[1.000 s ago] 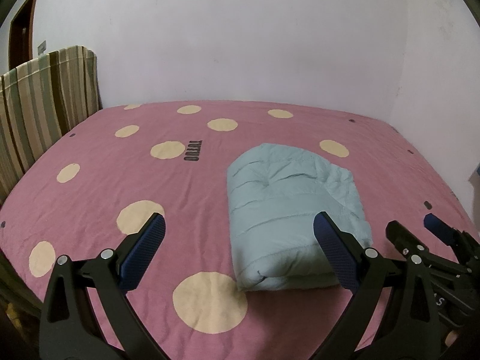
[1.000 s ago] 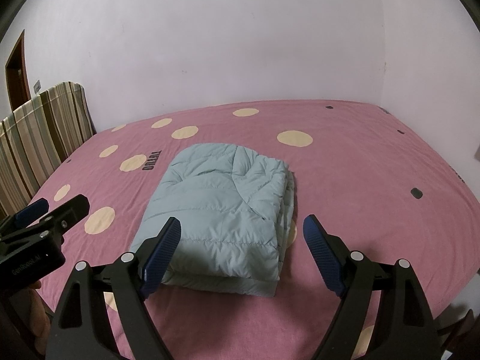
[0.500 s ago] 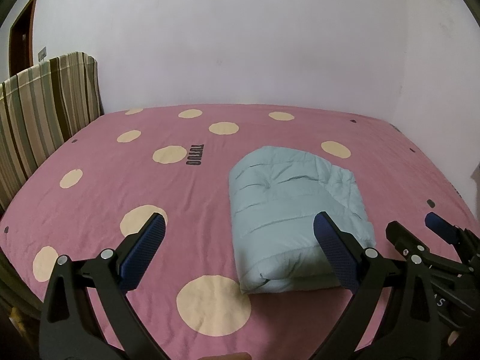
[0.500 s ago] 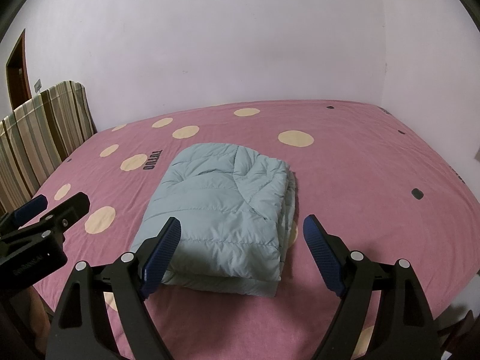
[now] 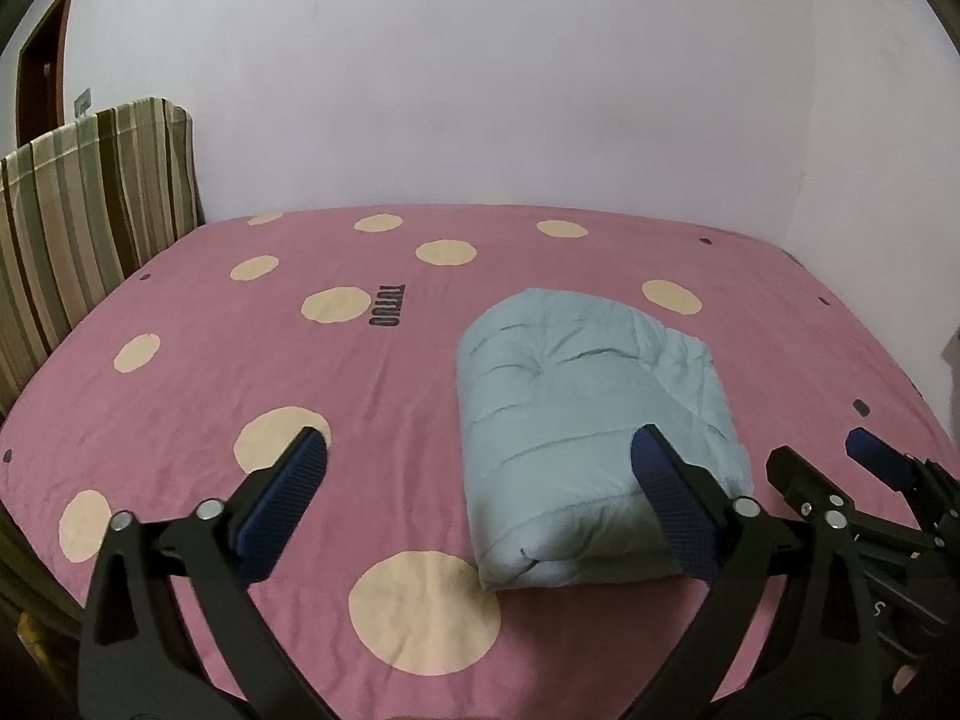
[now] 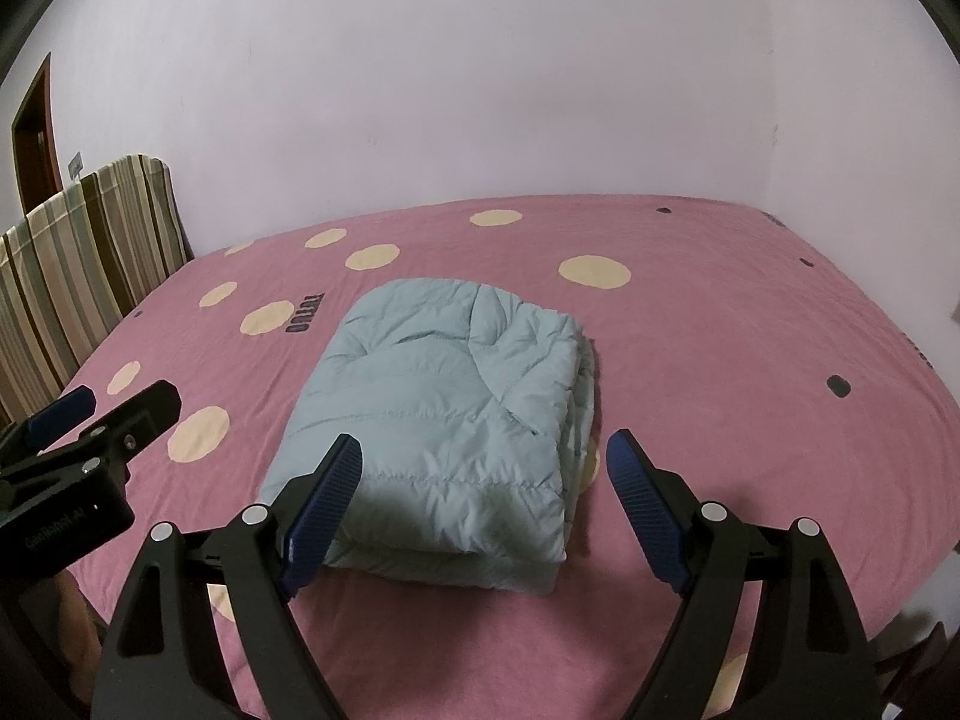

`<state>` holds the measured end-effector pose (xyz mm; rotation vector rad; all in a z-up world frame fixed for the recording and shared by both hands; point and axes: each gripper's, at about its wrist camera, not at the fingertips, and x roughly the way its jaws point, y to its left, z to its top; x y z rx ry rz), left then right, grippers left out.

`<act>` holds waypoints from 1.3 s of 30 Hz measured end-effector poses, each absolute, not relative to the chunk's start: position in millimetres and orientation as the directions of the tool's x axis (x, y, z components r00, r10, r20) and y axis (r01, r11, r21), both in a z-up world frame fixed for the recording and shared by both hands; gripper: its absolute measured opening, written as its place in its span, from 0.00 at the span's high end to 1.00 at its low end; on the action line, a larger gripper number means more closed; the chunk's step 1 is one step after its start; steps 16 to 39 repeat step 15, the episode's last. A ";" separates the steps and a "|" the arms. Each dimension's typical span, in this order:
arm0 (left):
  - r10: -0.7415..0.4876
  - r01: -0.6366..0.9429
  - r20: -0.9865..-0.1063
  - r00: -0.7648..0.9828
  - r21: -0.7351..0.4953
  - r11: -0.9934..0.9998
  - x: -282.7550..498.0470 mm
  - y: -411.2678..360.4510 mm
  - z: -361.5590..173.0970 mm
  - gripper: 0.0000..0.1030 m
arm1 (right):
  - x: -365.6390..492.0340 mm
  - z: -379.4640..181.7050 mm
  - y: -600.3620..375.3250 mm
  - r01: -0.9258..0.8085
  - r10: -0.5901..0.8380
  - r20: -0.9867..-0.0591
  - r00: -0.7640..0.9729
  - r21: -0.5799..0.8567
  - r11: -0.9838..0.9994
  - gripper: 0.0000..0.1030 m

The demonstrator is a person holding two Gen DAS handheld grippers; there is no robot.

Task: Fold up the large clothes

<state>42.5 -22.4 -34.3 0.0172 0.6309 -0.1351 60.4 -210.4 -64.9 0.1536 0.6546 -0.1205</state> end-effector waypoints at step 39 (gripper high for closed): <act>-0.024 0.033 -0.631 0.776 0.002 0.999 70.6 -6.0 -58.6 0.02 | 71.7 -75.1 -234.5 0.163 -0.061 -0.622 0.781 0.108 0.981 0.20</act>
